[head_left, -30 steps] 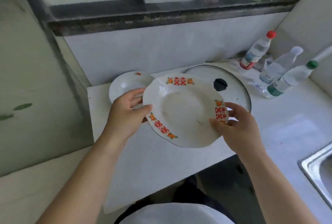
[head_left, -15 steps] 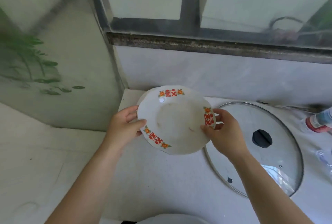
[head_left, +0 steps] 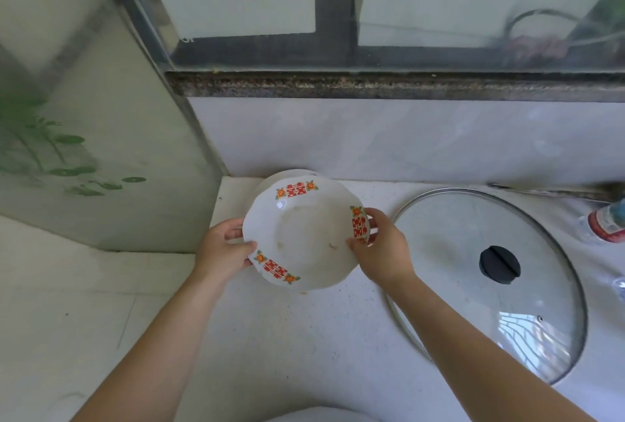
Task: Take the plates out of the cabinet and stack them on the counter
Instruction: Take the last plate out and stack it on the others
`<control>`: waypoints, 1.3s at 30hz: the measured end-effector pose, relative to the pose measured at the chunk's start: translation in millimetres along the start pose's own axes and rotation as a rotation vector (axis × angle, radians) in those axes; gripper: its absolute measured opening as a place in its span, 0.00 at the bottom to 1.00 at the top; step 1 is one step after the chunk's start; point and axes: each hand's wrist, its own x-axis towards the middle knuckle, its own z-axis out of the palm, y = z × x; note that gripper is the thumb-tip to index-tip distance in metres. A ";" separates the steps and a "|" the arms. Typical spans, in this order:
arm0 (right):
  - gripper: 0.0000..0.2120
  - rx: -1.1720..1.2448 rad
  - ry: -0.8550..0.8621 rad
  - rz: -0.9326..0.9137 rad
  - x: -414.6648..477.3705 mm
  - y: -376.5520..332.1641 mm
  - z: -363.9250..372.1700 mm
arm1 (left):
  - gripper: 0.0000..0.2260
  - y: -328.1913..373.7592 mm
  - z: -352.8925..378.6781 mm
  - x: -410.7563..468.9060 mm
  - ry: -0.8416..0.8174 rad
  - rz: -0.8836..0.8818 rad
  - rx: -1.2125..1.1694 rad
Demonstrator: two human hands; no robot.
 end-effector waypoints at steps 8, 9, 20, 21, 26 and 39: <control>0.21 -0.037 -0.009 0.066 12.6 5.2 19.5 | 0.18 -19.7 1.1 30.6 0.013 0.009 0.087; 0.21 -0.044 -0.007 0.070 13.1 6.4 21.4 | 0.18 -20.9 0.3 31.3 0.016 0.021 0.098; 0.23 -0.098 -0.006 0.073 18.9 14.2 32.4 | 0.16 -27.5 -4.7 40.3 -0.006 0.059 0.190; 0.23 -0.099 -0.010 0.076 19.2 14.4 32.9 | 0.16 -27.3 -5.2 41.1 -0.008 0.065 0.199; 0.22 -0.114 -0.029 0.082 22.0 14.0 34.4 | 0.15 -25.2 -7.1 43.5 0.004 0.091 0.226; 0.26 -0.158 -0.007 0.073 31.4 21.8 39.5 | 0.15 -24.8 -5.7 44.2 0.055 0.130 0.253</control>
